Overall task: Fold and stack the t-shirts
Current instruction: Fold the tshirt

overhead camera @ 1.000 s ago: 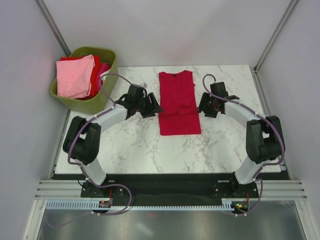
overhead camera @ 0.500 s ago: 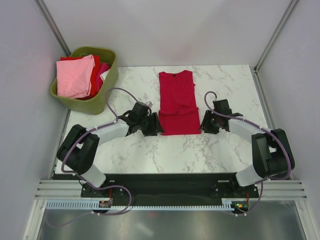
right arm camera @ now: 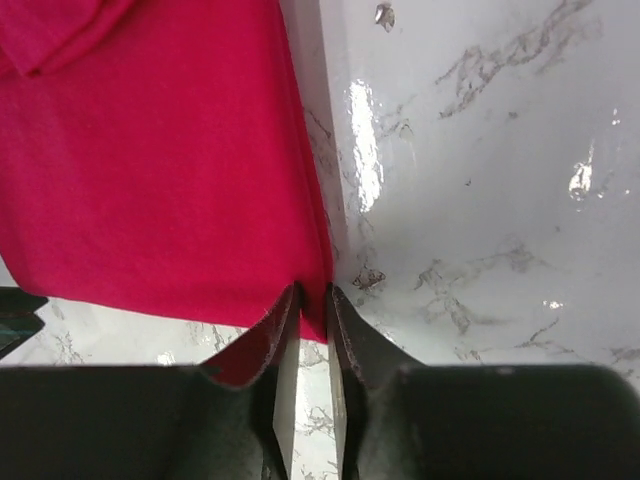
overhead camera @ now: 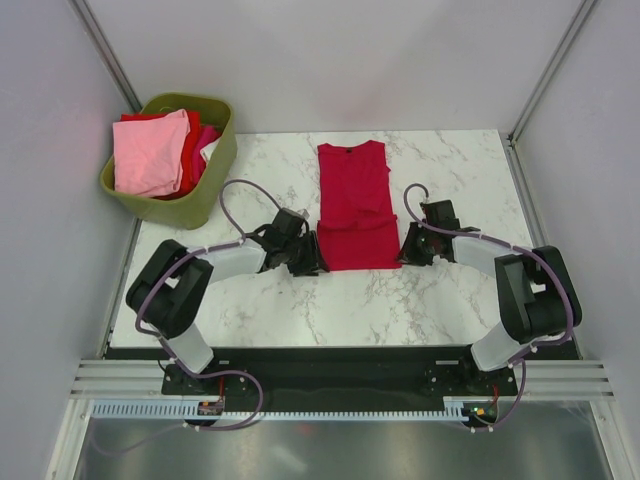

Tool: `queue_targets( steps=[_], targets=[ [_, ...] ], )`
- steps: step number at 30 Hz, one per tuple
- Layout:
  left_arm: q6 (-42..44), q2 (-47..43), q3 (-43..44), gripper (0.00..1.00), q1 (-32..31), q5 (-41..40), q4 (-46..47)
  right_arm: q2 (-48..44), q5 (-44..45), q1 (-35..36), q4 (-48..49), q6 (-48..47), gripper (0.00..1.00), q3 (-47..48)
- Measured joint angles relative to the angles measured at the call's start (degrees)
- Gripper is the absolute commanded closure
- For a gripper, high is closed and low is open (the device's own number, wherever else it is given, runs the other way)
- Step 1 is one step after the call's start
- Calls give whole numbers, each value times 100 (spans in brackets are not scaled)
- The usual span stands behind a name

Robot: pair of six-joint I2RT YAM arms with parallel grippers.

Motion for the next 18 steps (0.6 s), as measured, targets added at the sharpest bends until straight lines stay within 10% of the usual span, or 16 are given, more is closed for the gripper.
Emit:
queue_targets(
  steps=[7,11,18],
  targets=[
    [-72,245,74,65,-28,-20,153,35,-26,31,46,-20,97,-2],
    [-160,380,138,98,-35,-120,247,35,-28,46,46,-28,100,-2],
    [-168,409,404,98,-37,-310,-26,15,-35,46,-96,-26,100,59]
  ],
)
